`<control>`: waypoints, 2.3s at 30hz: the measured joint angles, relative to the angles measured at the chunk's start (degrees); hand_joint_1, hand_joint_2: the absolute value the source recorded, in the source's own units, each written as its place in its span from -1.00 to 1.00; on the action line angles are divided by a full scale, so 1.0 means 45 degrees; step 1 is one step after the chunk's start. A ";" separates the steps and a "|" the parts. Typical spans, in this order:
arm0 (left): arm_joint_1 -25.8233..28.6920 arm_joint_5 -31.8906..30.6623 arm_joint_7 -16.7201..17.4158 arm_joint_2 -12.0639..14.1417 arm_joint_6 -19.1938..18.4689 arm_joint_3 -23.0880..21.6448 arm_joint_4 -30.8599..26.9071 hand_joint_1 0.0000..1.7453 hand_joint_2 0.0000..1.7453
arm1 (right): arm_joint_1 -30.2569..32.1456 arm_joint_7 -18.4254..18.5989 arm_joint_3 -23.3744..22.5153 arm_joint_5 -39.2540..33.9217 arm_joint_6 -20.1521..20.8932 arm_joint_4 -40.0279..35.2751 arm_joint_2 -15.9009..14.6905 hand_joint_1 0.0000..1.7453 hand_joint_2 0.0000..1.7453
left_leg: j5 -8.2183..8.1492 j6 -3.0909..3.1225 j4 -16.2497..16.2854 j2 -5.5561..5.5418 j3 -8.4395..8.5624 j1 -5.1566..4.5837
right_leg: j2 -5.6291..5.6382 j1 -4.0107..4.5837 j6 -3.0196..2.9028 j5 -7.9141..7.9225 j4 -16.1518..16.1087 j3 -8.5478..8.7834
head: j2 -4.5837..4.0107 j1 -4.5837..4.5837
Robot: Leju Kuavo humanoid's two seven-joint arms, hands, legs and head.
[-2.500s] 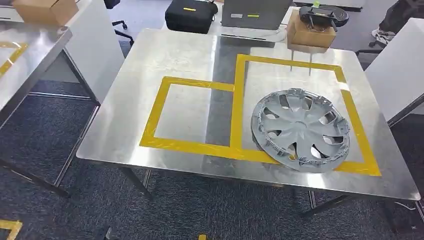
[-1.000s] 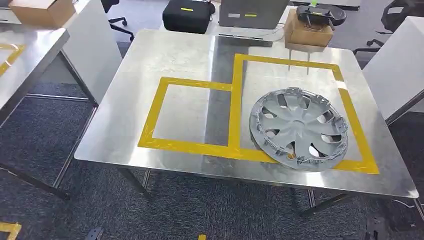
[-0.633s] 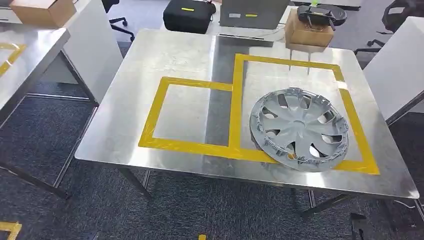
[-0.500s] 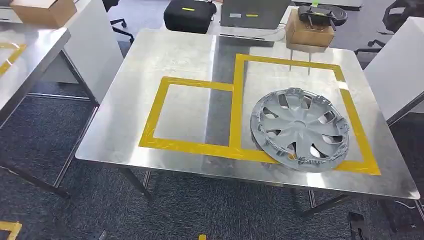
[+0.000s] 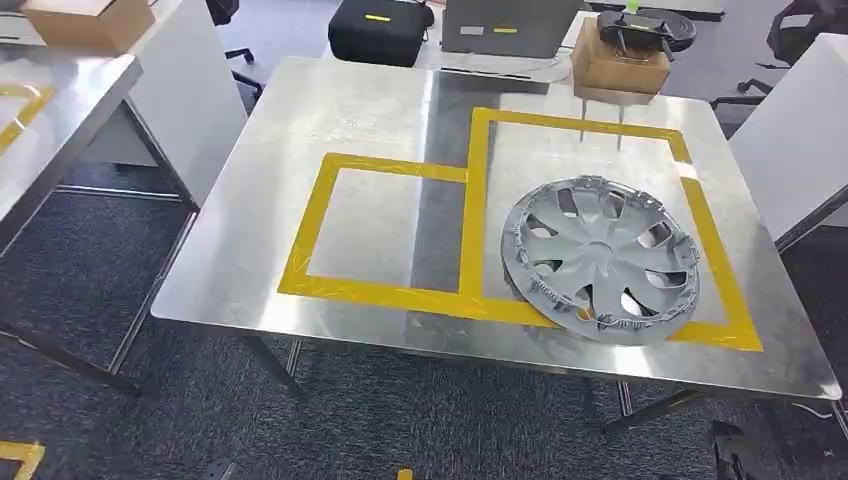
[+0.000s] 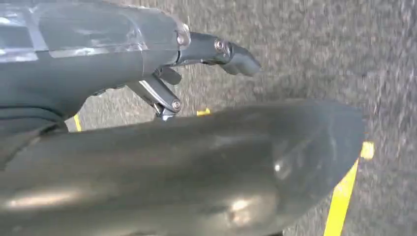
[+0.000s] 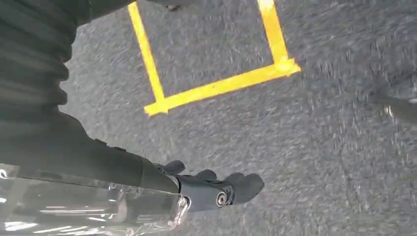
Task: Take the parts from the cabinet and place them on the table.
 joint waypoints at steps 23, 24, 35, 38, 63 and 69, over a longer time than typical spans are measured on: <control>-0.0192 -0.0063 -0.0184 0.0224 -0.0738 -0.0141 0.1141 -1.00 -1.00 | -0.1528 0.0884 0.4143 -0.3390 -0.0369 0.0020 0.0131 -1.00 1.00 | 0.0177 -0.0254 0.0069 0.0185 -0.0356 -0.0042 | -0.0258 -0.0111 -0.0387 0.0225 -0.0336 0.0133 | -0.0005 0.0156; -0.0250 -0.0073 -0.0184 0.0238 -0.0753 -0.0141 0.1160 -1.00 -1.00 | -0.1573 0.0884 0.4280 -0.3405 -0.0369 0.0020 0.0131 -1.00 1.00 | -0.0292 -0.0373 0.0530 0.0185 -0.0629 -0.0025 | -0.0258 -0.0122 -0.0396 0.0269 -0.0360 0.0057 | 0.0005 -0.0010; -0.0258 0.0005 -0.0311 0.0141 -0.0529 -0.0165 0.1442 -1.00 -1.00 | -0.1696 0.1054 0.5354 -0.4178 -0.0525 -0.0014 0.0248 -1.00 1.00 | -0.0073 -0.0860 0.0736 0.0230 -0.0546 0.0516 | -0.0458 -0.0380 0.0282 0.0529 0.0589 -0.1030 | 0.0000 -0.0602; -0.0259 0.0073 -0.0359 0.0024 -0.0422 -0.0165 0.1461 -1.00 -1.00 | -0.1690 0.1035 0.5650 -0.4615 -0.0549 -0.0029 0.0204 -1.00 1.00 | 0.0166 -0.0410 0.0761 0.0245 -0.0821 0.0514 | -0.0451 -0.0434 0.0471 0.0718 0.0483 -0.1126 | -0.0005 -0.0456; -0.0275 -0.0078 -0.0155 -0.0282 -0.0325 -0.0185 0.1704 -1.00 -1.00 | -0.1930 0.1666 0.8487 -0.7038 -0.1064 -0.0257 0.0185 -1.00 1.00 | 0.0817 -0.1413 0.2338 0.0295 -0.1334 0.0735 | -0.0551 -0.0258 -0.0095 0.0565 0.0216 -0.0984 | 0.0000 -0.0253; -0.0286 -0.0082 -0.0267 -0.0369 -0.0369 -0.0175 0.1724 -1.00 -1.00 | -0.1900 0.1642 0.9040 -0.7451 -0.1137 -0.0296 0.0005 -1.00 1.00 | 0.0052 -0.0569 0.0843 0.0332 -0.0761 0.0626 | -0.0526 -0.0334 0.0352 0.0769 0.0706 -0.1414 | -0.0005 -0.0379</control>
